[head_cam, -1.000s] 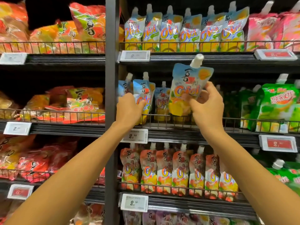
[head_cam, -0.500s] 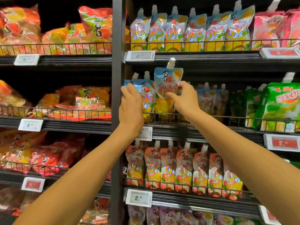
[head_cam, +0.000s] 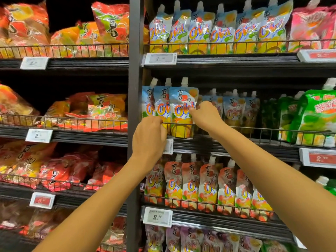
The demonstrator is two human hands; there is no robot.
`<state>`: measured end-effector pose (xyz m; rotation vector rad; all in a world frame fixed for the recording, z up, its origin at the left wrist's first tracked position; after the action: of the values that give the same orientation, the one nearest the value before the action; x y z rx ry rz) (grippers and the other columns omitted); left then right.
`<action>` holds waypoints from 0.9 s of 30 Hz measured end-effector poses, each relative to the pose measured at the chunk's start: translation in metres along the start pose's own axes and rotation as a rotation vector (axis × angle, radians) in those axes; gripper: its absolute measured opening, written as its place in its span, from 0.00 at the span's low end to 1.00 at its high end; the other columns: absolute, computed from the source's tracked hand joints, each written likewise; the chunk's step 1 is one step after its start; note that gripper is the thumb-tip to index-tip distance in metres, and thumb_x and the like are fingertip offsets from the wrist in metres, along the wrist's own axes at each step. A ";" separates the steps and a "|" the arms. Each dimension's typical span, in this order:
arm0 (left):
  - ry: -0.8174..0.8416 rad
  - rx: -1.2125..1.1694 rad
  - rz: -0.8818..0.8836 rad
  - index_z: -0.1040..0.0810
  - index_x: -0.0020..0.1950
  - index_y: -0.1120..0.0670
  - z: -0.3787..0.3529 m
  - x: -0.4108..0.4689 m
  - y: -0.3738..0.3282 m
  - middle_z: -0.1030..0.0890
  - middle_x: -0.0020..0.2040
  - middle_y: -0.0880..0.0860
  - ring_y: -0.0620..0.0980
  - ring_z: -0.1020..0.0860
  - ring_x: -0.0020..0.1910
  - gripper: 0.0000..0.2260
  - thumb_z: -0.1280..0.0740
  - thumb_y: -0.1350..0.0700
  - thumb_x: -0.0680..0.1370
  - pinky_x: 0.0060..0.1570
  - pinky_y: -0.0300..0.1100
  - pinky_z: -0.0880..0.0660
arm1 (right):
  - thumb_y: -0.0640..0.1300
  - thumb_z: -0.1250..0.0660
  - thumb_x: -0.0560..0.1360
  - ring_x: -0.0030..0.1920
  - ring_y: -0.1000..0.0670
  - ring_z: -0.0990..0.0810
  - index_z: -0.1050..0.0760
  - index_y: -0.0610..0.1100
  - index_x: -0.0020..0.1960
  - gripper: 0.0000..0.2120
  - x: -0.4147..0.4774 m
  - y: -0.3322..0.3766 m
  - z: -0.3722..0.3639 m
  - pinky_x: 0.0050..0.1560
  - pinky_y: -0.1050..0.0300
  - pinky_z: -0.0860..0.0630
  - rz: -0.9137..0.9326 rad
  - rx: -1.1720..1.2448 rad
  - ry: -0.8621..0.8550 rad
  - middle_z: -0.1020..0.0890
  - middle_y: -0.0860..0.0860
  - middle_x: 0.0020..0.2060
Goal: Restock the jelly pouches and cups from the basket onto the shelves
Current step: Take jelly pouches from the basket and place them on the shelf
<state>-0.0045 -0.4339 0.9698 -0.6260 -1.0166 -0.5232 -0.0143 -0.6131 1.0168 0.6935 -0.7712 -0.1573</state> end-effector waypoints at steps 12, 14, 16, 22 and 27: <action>0.006 -0.454 -0.020 0.25 0.65 0.54 0.011 -0.132 -0.033 0.24 0.63 0.46 0.44 0.28 0.66 0.14 0.43 0.54 0.81 0.70 0.45 0.35 | 0.39 0.38 0.79 0.51 0.58 0.19 0.24 0.51 0.54 0.10 -0.210 -0.103 0.029 0.49 0.69 0.25 0.206 0.393 -0.283 0.18 0.58 0.47; 0.149 -0.532 0.054 0.25 0.64 0.52 -0.015 -0.198 -0.039 0.23 0.60 0.45 0.44 0.27 0.61 0.14 0.43 0.54 0.81 0.65 0.39 0.33 | 0.42 0.38 0.79 0.49 0.56 0.18 0.23 0.54 0.52 0.08 -0.260 -0.163 0.006 0.48 0.66 0.24 0.028 0.396 -0.218 0.17 0.58 0.46; 0.351 -0.556 0.192 0.24 0.64 0.52 -0.053 -0.272 -0.038 0.24 0.59 0.45 0.47 0.26 0.58 0.13 0.42 0.54 0.82 0.59 0.39 0.31 | 0.41 0.37 0.79 0.46 0.52 0.17 0.22 0.52 0.49 0.08 -0.314 -0.231 -0.025 0.48 0.56 0.21 -0.215 0.395 -0.109 0.17 0.55 0.43; 0.913 -0.507 0.648 0.25 0.61 0.56 -0.147 -0.541 -0.022 0.22 0.54 0.55 0.58 0.22 0.48 0.10 0.41 0.58 0.83 0.50 0.53 0.22 | 0.31 0.38 0.78 0.39 0.44 0.21 0.22 0.43 0.41 0.13 -0.522 -0.411 -0.095 0.46 0.48 0.23 -0.865 0.317 0.163 0.19 0.43 0.36; 1.215 -0.325 0.819 0.23 0.63 0.58 -0.178 -0.713 -0.007 0.20 0.60 0.59 0.59 0.23 0.58 0.11 0.38 0.61 0.81 0.58 0.45 0.28 | 0.29 0.35 0.76 0.34 0.60 0.22 0.20 0.34 0.43 0.07 -0.655 -0.503 -0.130 0.37 0.71 0.25 -1.181 0.231 0.228 0.19 0.46 0.36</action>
<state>-0.2102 -0.4827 0.2664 -0.7724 0.4927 -0.2348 -0.3376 -0.6885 0.2497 1.2999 -0.0746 -1.0497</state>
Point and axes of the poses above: each hand's wrist, its own x-axis towards the middle knuckle, its own z-axis out of the back of the hand, y = z × x, the point moved 8 cm from there along x, towards the middle knuckle
